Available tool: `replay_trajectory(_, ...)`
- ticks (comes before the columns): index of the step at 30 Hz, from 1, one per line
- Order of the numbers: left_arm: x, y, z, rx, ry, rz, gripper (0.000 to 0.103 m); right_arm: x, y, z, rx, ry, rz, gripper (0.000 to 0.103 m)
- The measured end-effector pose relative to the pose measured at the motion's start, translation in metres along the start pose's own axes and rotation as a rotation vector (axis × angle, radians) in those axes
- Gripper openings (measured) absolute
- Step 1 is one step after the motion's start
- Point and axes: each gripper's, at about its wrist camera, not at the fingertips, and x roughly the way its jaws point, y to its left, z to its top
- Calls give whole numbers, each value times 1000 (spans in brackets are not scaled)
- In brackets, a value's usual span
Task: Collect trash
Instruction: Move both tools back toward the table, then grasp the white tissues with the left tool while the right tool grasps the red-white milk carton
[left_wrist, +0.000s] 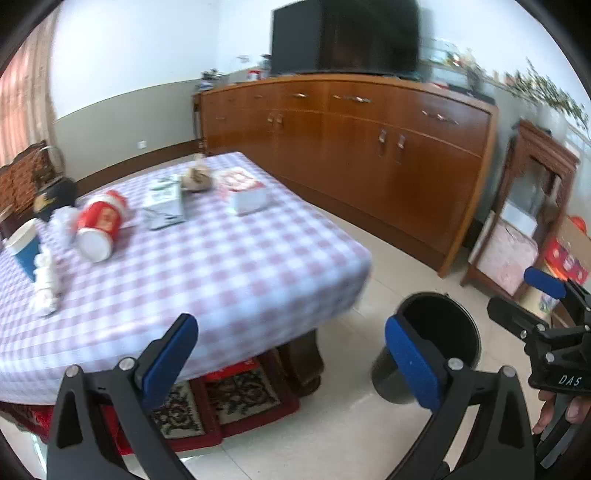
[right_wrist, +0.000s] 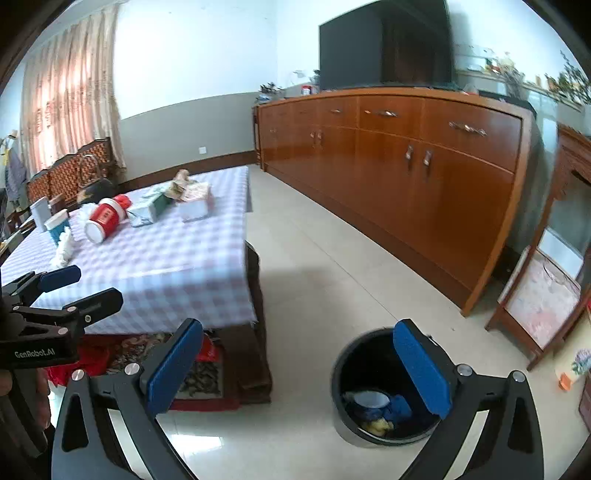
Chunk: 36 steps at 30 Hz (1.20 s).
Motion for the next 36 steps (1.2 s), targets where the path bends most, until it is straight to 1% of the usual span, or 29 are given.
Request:
replay_trajectory(7,-20,48,1,-65,-36,83,102,1,44,23,-47,-50,65,103)
replay_trajectory(11,-27,73,0,-93,-50,120,102,6,67,36,-72,-59,97,103)
replay_trajectory(17,-38,113,-1,-153,-76,183,102,17,99,49,-81,-91,161,103)
replay_trajectory(22,-43,156,-4,-218,-85,249,102,27,133,59,-149,-61,187,103)
replay_trajectory(25,-42,178,-7,-242,-78,282,102,35,154,65,-189,-61,209,103)
replay_trajectory(28,-34,194,-8,-259,-60,311,101,48,165,72,-187,-55,229,103)
replay_trajectory(32,-21,219,-8,-286,-39,340,101,68,173,82,-184,-39,215,103)
replay_trajectory(36,-5,233,-4,-293,-25,361,99,92,173,92,-178,-10,197,103)
